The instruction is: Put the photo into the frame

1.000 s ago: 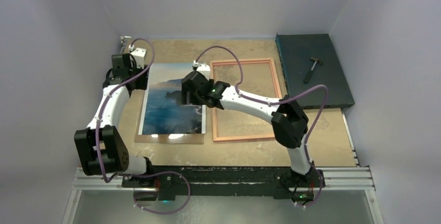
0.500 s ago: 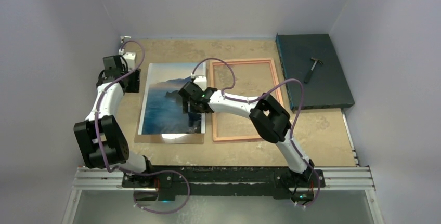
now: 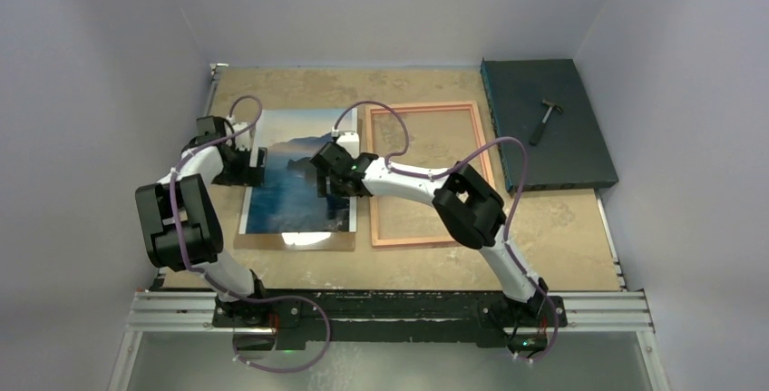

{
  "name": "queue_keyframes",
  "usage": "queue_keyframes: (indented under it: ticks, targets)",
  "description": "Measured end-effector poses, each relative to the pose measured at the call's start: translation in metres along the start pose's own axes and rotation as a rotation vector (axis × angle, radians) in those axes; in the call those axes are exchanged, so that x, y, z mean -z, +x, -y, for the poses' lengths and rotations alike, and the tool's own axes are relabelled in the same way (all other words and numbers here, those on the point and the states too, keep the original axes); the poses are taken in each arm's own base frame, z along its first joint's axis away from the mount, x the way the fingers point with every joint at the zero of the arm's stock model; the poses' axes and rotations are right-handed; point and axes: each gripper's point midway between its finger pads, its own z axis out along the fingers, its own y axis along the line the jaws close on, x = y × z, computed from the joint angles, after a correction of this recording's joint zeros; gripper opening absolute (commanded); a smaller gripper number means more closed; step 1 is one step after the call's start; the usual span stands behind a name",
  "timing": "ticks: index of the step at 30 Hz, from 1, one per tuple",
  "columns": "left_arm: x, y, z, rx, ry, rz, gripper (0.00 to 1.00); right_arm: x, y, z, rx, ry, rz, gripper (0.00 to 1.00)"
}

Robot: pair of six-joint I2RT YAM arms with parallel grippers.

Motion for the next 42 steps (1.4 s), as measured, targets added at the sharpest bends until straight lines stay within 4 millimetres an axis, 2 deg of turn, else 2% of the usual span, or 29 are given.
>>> queue_keyframes:
  ticks: [6, 12, 17, 20, 24, 26, 36, 42]
  targets:
    - [-0.008, 0.022, 0.011, 0.033, 0.072, -0.062, 0.90, -0.002, -0.003, -0.011, 0.017, -0.038, -0.005, 0.89]
    - [-0.007, 0.028, -0.002, 0.098, 0.088, -0.059, 0.79, -0.005, -0.007, -0.027, 0.025, -0.096, -0.007, 0.89]
    - [-0.007, 0.032, -0.009, 0.126, 0.096, -0.056, 0.70, -0.006, -0.007, -0.030, 0.021, -0.133, -0.015, 0.90]
    - [-0.007, 0.032, -0.010, 0.129, 0.097, -0.054, 0.65, 0.000, 0.000, -0.022, -0.005, -0.180, -0.047, 0.90]
    - [-0.008, 0.031, -0.010, 0.128, 0.101, -0.048, 0.59, 0.018, 0.015, -0.004, -0.027, -0.207, -0.107, 0.92]
    - [-0.008, 0.031, -0.011, 0.123, 0.102, -0.047, 0.56, 0.023, 0.019, -0.002, -0.036, -0.224, -0.124, 0.92]
    - [-0.009, 0.031, -0.013, 0.105, 0.103, -0.043, 0.51, 0.036, 0.044, -0.032, -0.089, -0.344, -0.208, 0.91]
    - [-0.012, 0.029, -0.015, 0.095, 0.101, -0.038, 0.45, 0.040, 0.047, -0.038, -0.135, -0.386, -0.242, 0.92]
